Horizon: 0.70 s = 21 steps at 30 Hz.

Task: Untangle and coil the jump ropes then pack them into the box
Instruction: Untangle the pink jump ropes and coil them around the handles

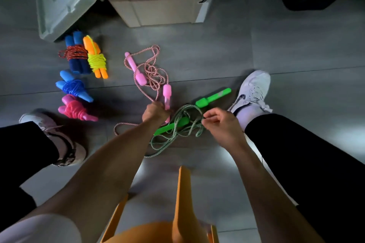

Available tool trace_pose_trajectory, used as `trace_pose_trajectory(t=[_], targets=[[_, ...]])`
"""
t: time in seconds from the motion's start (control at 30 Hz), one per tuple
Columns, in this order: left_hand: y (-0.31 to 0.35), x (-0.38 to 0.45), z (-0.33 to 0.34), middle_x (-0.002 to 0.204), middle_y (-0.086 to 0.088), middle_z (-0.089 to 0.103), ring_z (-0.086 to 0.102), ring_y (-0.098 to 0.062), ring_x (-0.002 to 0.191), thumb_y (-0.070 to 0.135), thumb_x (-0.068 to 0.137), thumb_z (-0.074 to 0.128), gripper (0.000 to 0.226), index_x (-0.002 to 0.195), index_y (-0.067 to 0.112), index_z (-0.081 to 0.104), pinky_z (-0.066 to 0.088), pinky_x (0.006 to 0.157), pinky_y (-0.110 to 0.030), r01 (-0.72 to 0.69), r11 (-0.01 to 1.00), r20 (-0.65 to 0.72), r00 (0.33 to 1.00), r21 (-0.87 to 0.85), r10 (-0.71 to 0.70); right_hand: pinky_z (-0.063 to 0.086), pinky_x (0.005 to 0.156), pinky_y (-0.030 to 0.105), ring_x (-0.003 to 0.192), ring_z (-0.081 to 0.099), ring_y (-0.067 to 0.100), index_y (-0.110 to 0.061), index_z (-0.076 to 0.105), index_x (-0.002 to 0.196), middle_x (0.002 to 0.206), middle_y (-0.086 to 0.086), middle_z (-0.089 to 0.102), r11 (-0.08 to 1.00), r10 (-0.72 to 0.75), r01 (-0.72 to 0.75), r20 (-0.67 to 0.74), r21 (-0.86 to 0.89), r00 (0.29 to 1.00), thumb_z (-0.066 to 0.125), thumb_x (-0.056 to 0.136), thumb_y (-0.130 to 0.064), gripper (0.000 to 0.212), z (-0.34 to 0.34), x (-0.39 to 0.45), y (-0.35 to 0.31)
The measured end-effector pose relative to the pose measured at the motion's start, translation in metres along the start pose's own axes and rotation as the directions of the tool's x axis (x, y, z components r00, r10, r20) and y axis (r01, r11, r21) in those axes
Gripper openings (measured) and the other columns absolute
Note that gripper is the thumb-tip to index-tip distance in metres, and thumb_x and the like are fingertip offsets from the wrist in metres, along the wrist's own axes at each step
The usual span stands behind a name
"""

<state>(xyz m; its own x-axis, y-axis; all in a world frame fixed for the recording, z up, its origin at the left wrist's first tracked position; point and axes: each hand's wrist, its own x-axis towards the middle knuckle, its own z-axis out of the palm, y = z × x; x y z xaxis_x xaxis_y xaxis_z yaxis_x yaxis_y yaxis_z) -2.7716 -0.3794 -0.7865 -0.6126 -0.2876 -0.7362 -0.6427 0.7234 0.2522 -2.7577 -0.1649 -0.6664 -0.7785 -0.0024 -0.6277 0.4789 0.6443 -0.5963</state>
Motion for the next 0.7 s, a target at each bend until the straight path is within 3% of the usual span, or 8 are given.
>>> trace_pose_trajectory(t=[0.2,0.33,0.43,0.53,0.63,0.7], targets=[[0.017,-0.008,-0.016,0.091,-0.006,0.063,0.063,-0.027,0.084,0.033,0.089,0.059,0.029,0.112,0.015,0.06,0.05,0.067,-0.031,0.015,0.991,-0.083,0.997,0.131,-0.004,0.049,0.076,0.024,0.08,0.064,0.013,-0.014,0.07,0.097,0.088,0.001,0.07,0.999,0.0,0.001,-0.025,0.04,1.0,0.07,0.084,-0.018,0.013,-0.004,0.005,-0.007],[0.008,-0.039,-0.057,0.108,-0.017,0.064,0.063,-0.036,0.096,0.018,0.097,0.046,0.033,0.129,0.012,0.043,0.045,0.066,-0.037,-0.227,0.909,-0.054,0.964,0.35,0.262,0.043,0.067,0.018,0.076,0.062,0.012,-0.016,0.069,0.092,0.083,-0.002,0.067,1.0,-0.011,0.011,-0.033,0.005,0.999,0.069,0.085,-0.018,0.007,-0.003,0.0,-0.021],[-0.005,-0.077,-0.108,0.114,-0.013,0.066,0.067,-0.034,0.096,0.009,0.095,0.044,0.044,0.137,0.019,0.043,0.055,0.074,-0.042,-0.352,0.769,-0.048,0.895,0.533,0.443,0.04,0.069,0.018,0.078,0.062,0.015,-0.015,0.068,0.091,0.084,0.001,0.068,0.994,-0.101,0.1,-0.023,-0.043,0.995,0.068,0.084,-0.013,0.007,0.005,-0.011,-0.045],[-0.014,-0.127,-0.155,0.114,-0.007,0.064,0.066,-0.028,0.1,0.009,0.091,0.046,0.05,0.138,0.029,0.044,0.055,0.08,-0.039,-0.368,0.629,-0.017,0.855,0.684,0.518,0.04,0.077,0.017,0.097,0.064,0.02,-0.012,0.066,0.109,0.106,0.005,0.069,0.947,-0.262,0.264,0.035,-0.183,0.964,0.069,0.082,-0.01,0.028,0.015,-0.027,-0.078],[-0.024,-0.181,-0.192,0.114,-0.007,0.058,0.061,-0.03,0.105,0.007,0.086,0.049,0.053,0.134,0.029,0.045,0.05,0.08,-0.04,-0.419,0.651,-0.03,0.827,0.634,0.561,0.039,0.097,0.023,0.12,0.055,0.02,-0.016,0.053,0.133,0.133,0.006,0.056,0.87,-0.41,0.442,0.179,-0.22,0.894,0.074,0.082,-0.016,0.055,0.019,-0.051,-0.116],[-0.034,-0.212,-0.211,0.112,-0.007,0.055,0.058,-0.03,0.103,0.004,0.081,0.052,0.054,0.13,0.026,0.047,0.049,0.077,-0.039,-0.464,0.677,-0.087,0.786,0.571,0.612,0.039,0.103,0.028,0.124,0.052,0.019,-0.021,0.049,0.137,0.138,0.003,0.053,0.825,-0.464,0.525,0.28,-0.209,0.84,0.072,0.083,-0.021,0.059,0.022,-0.067,-0.137]])
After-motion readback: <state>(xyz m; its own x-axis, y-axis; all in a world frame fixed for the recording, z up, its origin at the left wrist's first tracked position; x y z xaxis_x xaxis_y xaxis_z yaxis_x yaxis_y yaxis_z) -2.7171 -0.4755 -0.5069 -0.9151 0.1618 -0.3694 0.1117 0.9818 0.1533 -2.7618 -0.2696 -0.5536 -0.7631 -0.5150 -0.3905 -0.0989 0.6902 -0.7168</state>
